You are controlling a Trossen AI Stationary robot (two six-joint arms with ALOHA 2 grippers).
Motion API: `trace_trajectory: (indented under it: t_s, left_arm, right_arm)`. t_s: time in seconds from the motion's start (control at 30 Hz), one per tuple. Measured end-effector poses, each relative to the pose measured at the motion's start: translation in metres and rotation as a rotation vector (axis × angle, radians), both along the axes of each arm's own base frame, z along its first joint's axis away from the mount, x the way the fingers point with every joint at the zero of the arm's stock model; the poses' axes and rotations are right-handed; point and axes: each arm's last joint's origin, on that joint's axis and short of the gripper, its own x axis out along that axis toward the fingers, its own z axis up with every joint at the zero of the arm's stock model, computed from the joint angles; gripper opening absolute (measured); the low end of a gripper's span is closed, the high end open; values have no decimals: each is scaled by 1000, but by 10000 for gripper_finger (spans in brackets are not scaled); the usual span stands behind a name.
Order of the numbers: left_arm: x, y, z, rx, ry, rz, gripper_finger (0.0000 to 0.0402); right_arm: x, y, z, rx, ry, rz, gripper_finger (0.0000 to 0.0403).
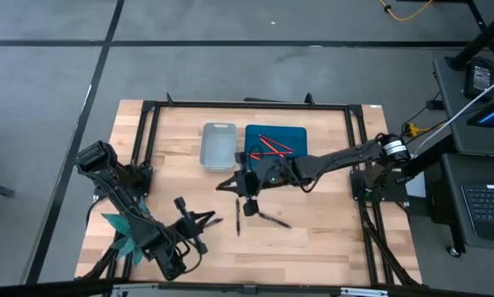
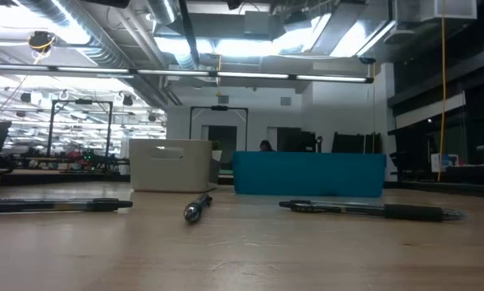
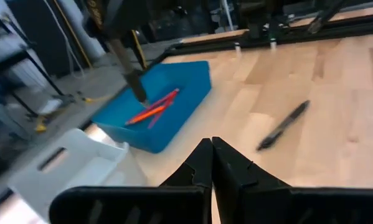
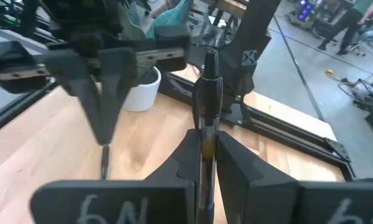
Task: Sort pens & pencils
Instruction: Put the black pen into the gray bin
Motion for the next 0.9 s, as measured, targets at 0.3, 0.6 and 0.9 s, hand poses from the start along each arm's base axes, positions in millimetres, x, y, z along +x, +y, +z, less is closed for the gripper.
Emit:
trace_trajectory:
  t_s: [0.3,0.6,0.9]
  left_arm:
    - [-3,7,-2,136,110,-15,0]
    - [2,16,-3,145,145,17,0]
    - [-6,40,-3,150,168,132,0]
  right_arm:
    - [1,-8,0,61,8,64,35]
    - [5,-44,-2,128,33,30,35]
    - [6,-115,23,275,7,60,35]
